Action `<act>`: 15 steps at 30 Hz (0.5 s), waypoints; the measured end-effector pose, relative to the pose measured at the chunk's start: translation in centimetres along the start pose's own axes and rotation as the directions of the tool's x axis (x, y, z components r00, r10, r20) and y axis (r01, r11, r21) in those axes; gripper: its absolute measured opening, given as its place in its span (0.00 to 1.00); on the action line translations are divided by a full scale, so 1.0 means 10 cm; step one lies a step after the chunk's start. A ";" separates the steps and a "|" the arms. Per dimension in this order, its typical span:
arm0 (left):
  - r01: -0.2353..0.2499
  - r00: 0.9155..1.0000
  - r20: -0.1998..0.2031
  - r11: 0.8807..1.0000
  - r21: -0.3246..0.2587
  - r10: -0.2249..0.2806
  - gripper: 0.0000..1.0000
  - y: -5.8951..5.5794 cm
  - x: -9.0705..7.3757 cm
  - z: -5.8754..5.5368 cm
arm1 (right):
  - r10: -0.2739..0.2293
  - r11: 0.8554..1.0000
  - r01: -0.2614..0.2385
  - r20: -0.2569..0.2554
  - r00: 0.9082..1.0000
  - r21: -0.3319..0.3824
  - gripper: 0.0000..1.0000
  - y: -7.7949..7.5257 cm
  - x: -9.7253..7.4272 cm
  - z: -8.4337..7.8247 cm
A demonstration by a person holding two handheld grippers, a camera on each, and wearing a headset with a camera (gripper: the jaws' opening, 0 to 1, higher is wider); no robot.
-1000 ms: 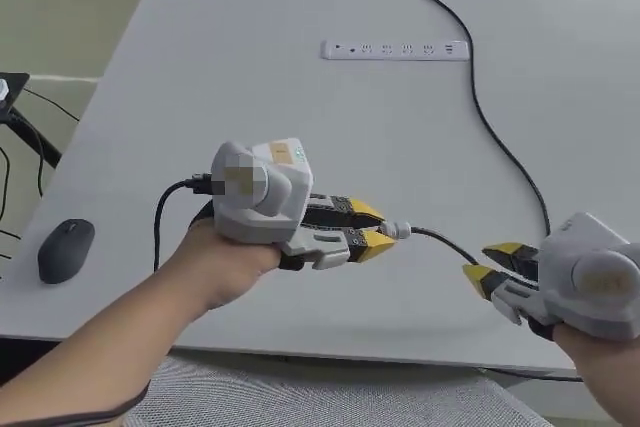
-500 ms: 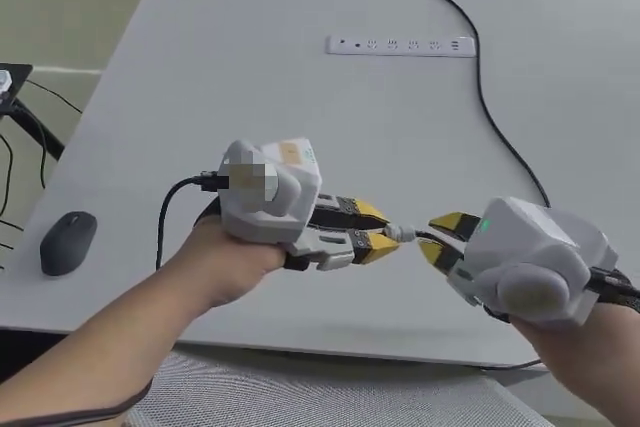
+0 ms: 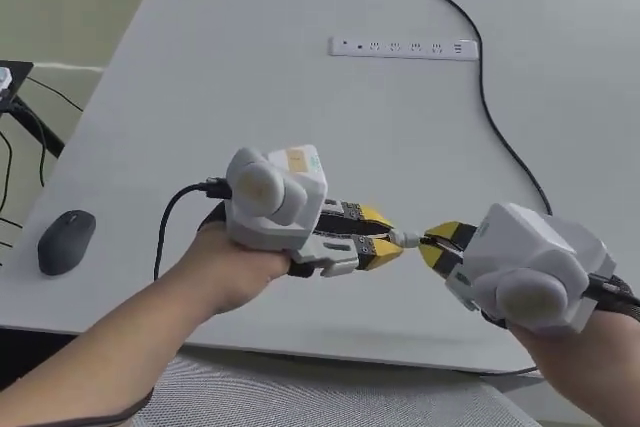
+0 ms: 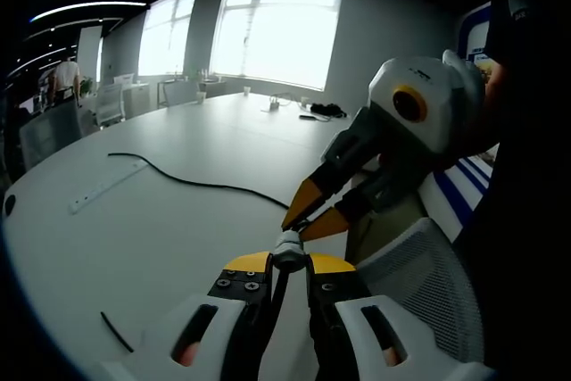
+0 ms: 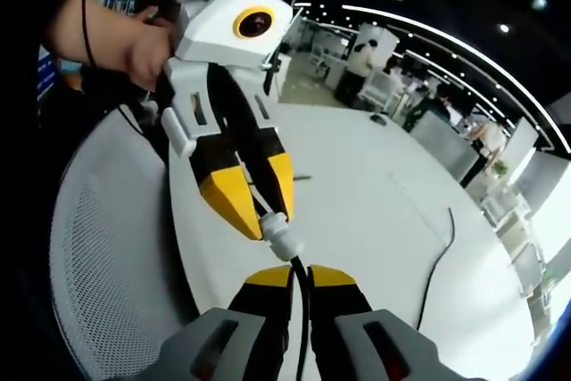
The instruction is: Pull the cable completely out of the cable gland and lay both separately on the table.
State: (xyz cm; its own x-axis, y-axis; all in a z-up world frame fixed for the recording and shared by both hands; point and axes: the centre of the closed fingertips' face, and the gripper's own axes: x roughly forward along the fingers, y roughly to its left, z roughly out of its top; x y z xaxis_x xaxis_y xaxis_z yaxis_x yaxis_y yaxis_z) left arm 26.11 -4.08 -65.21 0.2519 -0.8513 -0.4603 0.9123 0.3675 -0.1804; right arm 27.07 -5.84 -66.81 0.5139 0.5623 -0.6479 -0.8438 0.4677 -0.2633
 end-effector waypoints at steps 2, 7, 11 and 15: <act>0.003 1.000 -0.001 1.000 0.000 -0.003 0.15 0.00 0.00 0.00 | -0.001 1.000 0.001 0.001 1.000 0.004 0.00 0.00 0.00 -0.01; 0.003 1.000 -0.004 1.000 0.003 -0.003 0.15 -0.01 -0.01 0.00 | -0.012 0.999 0.013 -0.010 1.000 0.049 0.00 -0.04 -0.01 -0.10; 0.006 1.000 -0.005 1.000 0.009 -0.006 0.15 -0.02 -0.02 0.00 | -0.017 0.996 0.018 -0.016 1.000 0.087 0.00 -0.07 -0.01 -0.16; 0.007 1.000 -0.005 1.000 0.010 -0.007 0.15 -0.01 -0.01 0.00 | -0.022 0.990 0.025 -0.022 0.999 0.136 0.00 -0.09 -0.02 -0.24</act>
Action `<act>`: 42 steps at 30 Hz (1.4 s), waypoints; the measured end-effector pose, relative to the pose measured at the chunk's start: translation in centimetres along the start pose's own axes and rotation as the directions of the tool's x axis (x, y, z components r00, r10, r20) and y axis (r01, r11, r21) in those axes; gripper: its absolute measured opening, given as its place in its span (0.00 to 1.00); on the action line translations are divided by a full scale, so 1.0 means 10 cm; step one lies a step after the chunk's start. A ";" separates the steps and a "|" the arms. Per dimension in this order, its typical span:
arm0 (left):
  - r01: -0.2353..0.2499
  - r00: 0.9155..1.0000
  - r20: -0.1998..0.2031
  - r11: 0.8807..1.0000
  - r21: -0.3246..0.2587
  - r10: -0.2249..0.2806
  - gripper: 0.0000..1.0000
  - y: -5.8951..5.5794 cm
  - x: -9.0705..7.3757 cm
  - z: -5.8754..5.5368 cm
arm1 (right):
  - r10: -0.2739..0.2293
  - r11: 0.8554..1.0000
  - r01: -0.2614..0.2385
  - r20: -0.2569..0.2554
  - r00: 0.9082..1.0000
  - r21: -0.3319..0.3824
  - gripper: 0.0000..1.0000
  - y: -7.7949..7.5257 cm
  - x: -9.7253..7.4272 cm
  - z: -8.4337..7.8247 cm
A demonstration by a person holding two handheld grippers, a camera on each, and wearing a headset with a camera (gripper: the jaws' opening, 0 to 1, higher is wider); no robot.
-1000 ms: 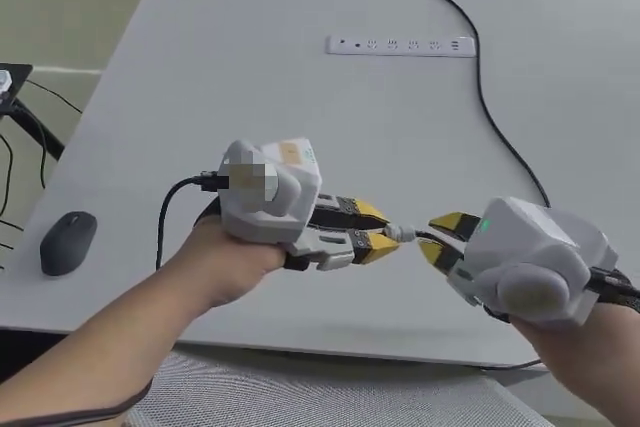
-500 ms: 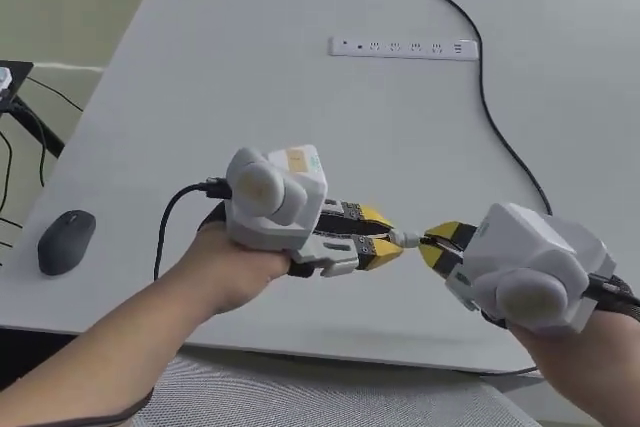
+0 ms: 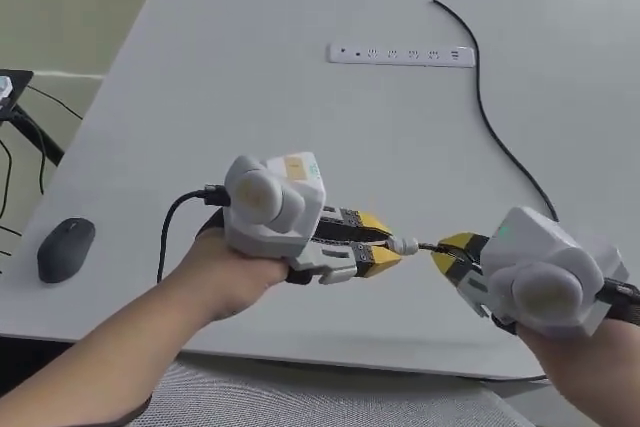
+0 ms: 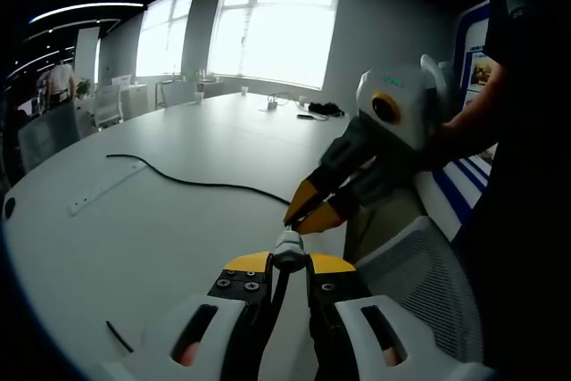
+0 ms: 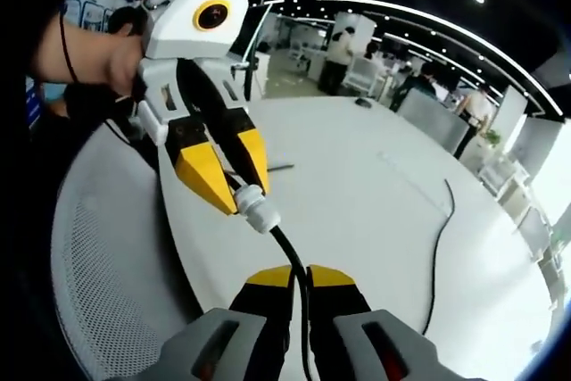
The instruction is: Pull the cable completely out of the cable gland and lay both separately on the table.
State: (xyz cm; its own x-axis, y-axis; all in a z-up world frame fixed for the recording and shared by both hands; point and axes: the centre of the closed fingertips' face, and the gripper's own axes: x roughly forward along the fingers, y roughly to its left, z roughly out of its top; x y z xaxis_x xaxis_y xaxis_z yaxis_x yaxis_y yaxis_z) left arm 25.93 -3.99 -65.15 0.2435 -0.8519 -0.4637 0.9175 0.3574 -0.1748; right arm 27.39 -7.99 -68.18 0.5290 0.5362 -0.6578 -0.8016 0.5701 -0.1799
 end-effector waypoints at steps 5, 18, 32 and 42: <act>0.001 1.000 0.001 1.000 -0.005 -0.001 0.15 0.00 -0.01 0.00 | -0.015 0.994 0.013 0.019 1.000 0.109 0.00 -0.08 0.01 -0.10; -0.005 1.000 0.005 1.000 0.001 0.005 0.15 0.02 -0.04 -0.01 | -0.060 0.952 0.059 -0.006 0.998 0.301 0.00 -0.24 0.10 -0.46; -0.013 1.000 -0.006 1.000 0.012 0.013 0.15 0.03 0.00 -0.03 | -0.096 0.855 0.097 -0.028 0.995 0.510 0.00 -0.28 0.18 -0.70; -0.012 1.000 -0.008 1.000 0.010 0.012 0.15 0.05 0.01 -0.06 | -0.108 0.858 0.109 -0.032 0.994 0.502 0.00 -0.26 0.17 -0.72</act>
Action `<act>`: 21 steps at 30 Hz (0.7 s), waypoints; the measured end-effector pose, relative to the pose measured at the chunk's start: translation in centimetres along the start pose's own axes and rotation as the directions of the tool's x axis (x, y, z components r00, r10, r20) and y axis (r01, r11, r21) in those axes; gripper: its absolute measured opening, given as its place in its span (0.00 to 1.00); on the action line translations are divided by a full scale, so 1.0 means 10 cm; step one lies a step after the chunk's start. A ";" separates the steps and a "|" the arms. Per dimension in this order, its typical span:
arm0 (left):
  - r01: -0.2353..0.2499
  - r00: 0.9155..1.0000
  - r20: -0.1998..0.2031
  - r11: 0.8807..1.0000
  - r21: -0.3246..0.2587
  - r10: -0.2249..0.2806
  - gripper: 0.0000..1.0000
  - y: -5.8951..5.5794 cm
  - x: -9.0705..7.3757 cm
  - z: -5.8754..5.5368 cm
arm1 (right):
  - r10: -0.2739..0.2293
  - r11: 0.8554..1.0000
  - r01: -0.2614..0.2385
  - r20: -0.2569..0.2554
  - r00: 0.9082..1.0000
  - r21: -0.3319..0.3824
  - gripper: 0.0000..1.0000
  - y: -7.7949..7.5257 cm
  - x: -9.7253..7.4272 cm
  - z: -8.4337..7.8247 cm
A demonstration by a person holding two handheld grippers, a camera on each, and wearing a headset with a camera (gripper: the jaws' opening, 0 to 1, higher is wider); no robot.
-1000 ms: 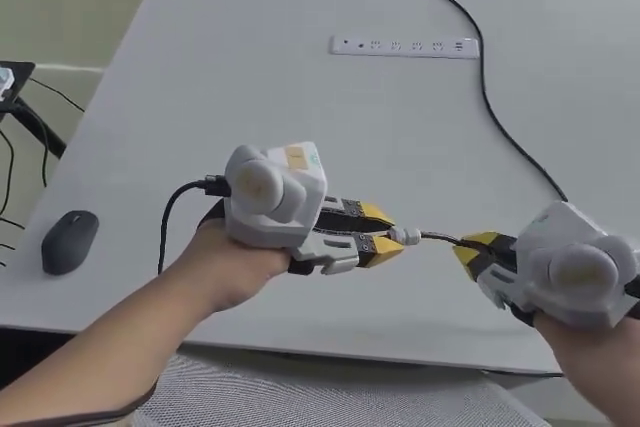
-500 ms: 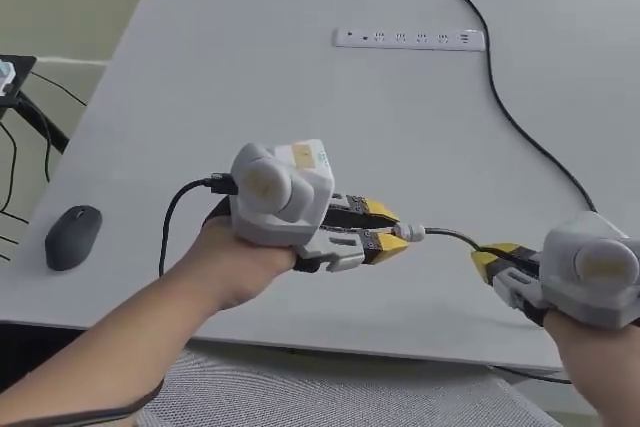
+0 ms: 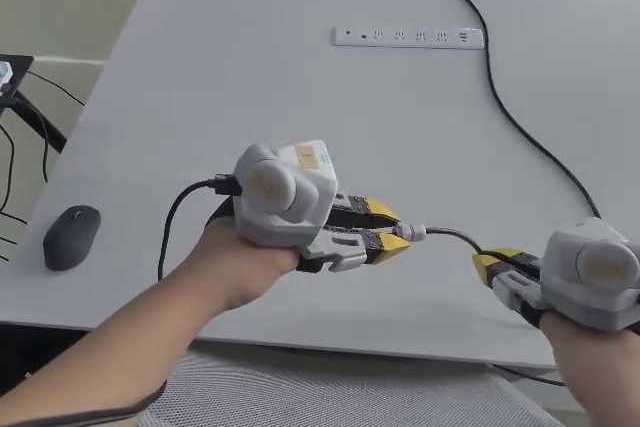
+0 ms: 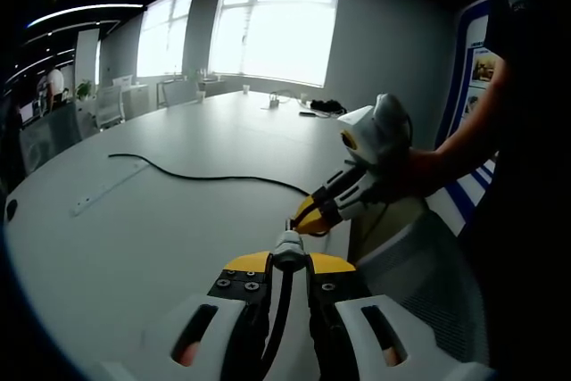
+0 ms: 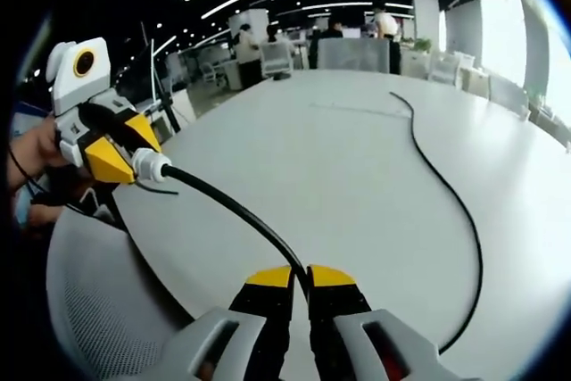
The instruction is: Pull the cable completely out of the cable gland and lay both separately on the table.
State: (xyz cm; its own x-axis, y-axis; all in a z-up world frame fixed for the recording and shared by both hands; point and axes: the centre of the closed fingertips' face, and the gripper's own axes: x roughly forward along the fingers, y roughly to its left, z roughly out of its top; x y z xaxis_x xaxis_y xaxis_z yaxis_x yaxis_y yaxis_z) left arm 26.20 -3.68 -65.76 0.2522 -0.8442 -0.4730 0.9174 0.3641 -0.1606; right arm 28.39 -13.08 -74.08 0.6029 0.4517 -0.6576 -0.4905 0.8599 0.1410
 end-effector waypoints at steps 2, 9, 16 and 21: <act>0.000 1.000 0.000 1.000 0.002 0.000 0.15 0.00 0.00 0.00 | 0.001 1.000 -0.001 -0.002 1.000 -0.012 0.00 0.01 -0.01 0.00; -0.003 1.000 0.012 1.000 -0.024 0.004 0.15 0.04 -0.02 0.02 | 0.001 0.997 -0.001 -0.010 1.000 -0.079 0.01 0.03 -0.04 0.02; -0.008 1.000 0.019 1.000 -0.022 0.009 0.15 0.06 -0.04 0.05 | 0.012 0.986 -0.016 -0.022 1.000 -0.165 0.01 0.08 -0.13 0.07; -0.011 1.000 0.018 1.000 -0.023 0.011 0.15 0.07 -0.04 0.05 | 0.041 0.967 -0.040 -0.002 0.999 -0.250 0.06 0.16 -0.29 0.25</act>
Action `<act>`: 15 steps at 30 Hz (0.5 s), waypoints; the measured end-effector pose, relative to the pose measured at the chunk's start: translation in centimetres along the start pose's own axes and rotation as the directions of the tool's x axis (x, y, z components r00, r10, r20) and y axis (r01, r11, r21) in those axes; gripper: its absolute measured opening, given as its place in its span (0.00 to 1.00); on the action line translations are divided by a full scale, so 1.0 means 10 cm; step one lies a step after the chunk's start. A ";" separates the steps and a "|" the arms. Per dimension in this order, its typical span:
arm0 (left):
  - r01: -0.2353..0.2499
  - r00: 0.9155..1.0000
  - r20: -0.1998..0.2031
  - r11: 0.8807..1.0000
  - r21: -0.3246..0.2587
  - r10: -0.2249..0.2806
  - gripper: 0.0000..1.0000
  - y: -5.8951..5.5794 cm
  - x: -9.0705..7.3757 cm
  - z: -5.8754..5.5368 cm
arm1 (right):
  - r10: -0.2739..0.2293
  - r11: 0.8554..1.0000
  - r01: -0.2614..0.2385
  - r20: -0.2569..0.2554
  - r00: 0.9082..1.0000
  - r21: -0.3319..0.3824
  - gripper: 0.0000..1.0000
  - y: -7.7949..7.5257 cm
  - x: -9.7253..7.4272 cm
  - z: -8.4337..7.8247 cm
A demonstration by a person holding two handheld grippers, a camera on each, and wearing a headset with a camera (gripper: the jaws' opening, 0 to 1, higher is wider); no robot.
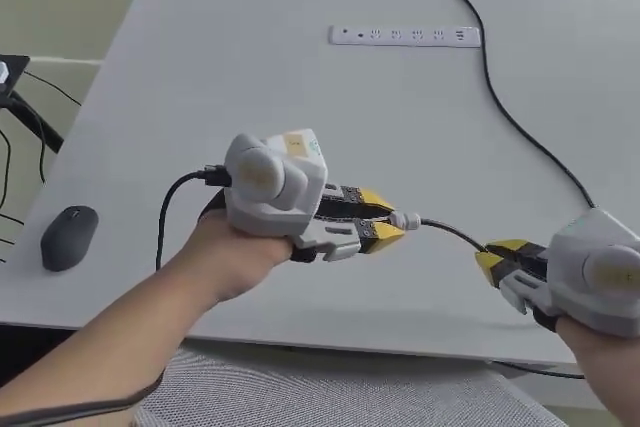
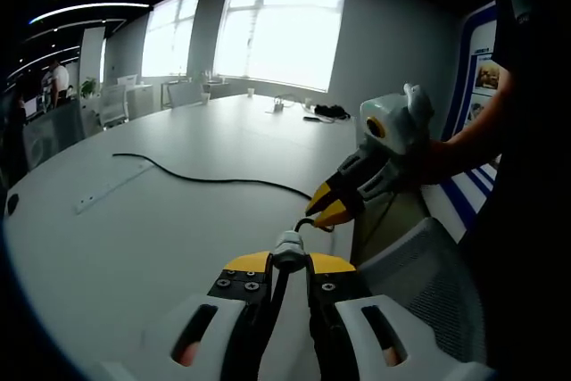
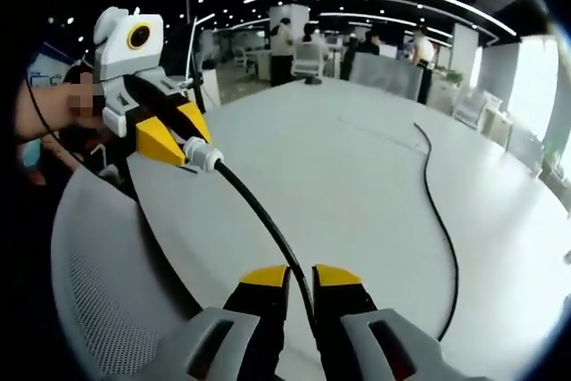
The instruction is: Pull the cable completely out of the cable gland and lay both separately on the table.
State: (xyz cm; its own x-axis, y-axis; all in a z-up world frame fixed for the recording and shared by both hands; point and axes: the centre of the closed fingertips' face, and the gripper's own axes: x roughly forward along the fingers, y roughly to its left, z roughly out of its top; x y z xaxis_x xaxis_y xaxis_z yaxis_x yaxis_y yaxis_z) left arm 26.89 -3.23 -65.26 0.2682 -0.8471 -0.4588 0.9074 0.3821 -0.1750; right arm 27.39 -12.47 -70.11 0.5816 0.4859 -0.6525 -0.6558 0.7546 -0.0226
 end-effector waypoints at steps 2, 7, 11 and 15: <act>0.003 1.000 -0.004 1.000 0.003 -0.003 0.15 -0.01 0.01 -0.01 | 0.014 0.998 -0.014 -0.005 1.000 -0.059 0.11 0.04 -0.02 0.07; 0.011 1.000 -0.008 1.000 0.005 -0.011 0.15 -0.04 0.01 -0.02 | 0.040 0.983 -0.038 0.010 0.999 -0.182 0.15 0.17 -0.02 0.30; 0.014 1.000 -0.011 1.000 0.007 -0.014 0.15 -0.04 0.01 -0.03 | 0.075 0.962 -0.073 -0.001 0.997 -0.262 0.14 0.33 0.03 0.42; 0.012 1.000 -0.011 1.000 0.010 -0.012 0.15 -0.04 0.00 -0.03 | 0.104 0.948 -0.105 -0.020 0.994 -0.300 0.11 0.48 0.09 0.46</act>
State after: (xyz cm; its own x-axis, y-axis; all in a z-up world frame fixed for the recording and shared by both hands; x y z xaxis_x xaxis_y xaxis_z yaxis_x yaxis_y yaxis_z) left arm 26.44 -3.27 -65.40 0.2536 -0.8475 -0.4663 0.9137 0.3682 -0.1722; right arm 26.99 -6.37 -67.28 0.5004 0.5533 -0.6660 -0.8276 0.5316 -0.1802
